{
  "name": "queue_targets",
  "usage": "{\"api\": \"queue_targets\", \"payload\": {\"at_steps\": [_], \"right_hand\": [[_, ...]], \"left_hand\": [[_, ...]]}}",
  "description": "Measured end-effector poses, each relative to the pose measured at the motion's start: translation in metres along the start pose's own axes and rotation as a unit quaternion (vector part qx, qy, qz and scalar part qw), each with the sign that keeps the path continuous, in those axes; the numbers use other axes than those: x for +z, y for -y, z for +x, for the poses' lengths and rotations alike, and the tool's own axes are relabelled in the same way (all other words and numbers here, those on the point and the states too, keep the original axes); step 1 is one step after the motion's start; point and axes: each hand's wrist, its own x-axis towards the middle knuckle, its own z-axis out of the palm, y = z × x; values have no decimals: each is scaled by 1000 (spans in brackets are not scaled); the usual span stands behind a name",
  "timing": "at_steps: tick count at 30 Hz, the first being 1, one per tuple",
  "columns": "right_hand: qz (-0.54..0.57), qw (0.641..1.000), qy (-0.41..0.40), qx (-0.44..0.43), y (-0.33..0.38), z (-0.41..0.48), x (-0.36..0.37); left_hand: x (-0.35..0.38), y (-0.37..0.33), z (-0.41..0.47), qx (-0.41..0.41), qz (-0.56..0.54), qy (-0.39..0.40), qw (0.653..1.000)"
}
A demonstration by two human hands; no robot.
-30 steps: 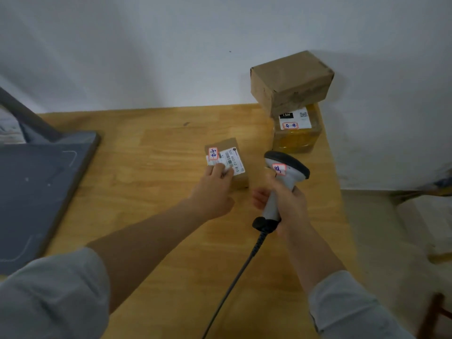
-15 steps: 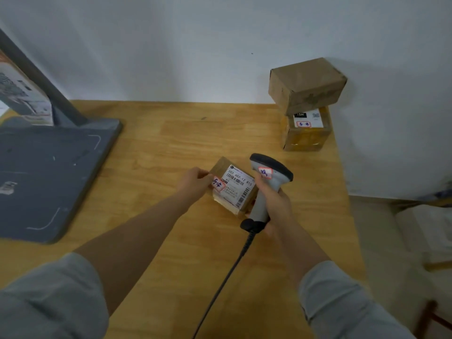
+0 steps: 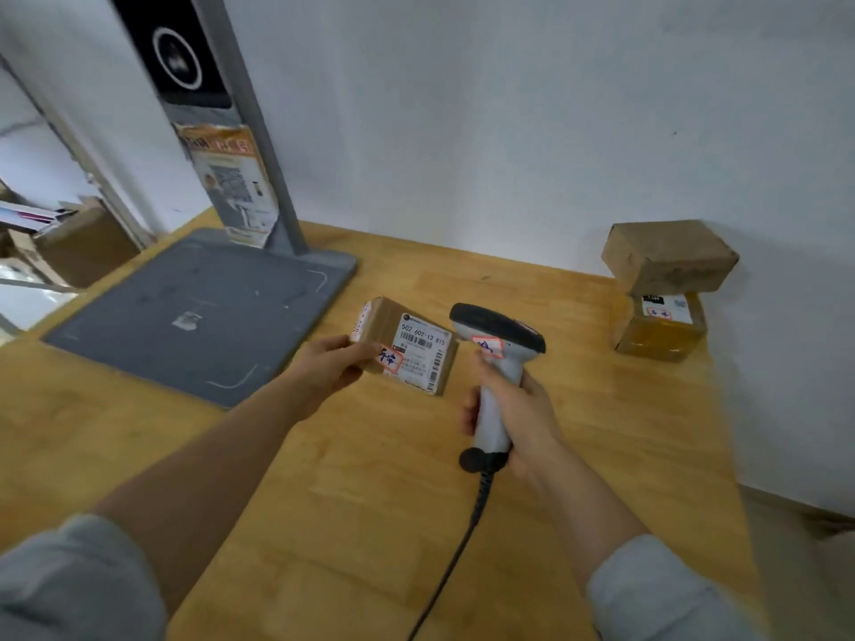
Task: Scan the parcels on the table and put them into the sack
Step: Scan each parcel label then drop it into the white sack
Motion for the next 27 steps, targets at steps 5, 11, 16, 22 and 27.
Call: {"api": "queue_targets", "payload": {"at_steps": [5,11,16,22,27], "right_hand": [[-69,994,88,11,-11,-34,49],[-125,984,123,-9,-23,-54,87],[-118,983,139,-18,-28,-67,110],[-123,979,159,-19,-34,-78,128],[-131,976,176,-16,-39,-85,144]], "left_hand": [[-59,7,-29,33,-32,-97,994],[-105,16,-56,50,-52,-180,981],[-131,25,-71,58,-73,-200,975],[-151,34,-85,65,-81,-218,970],[-168,42,-93,59,-95,-234,966]]}}
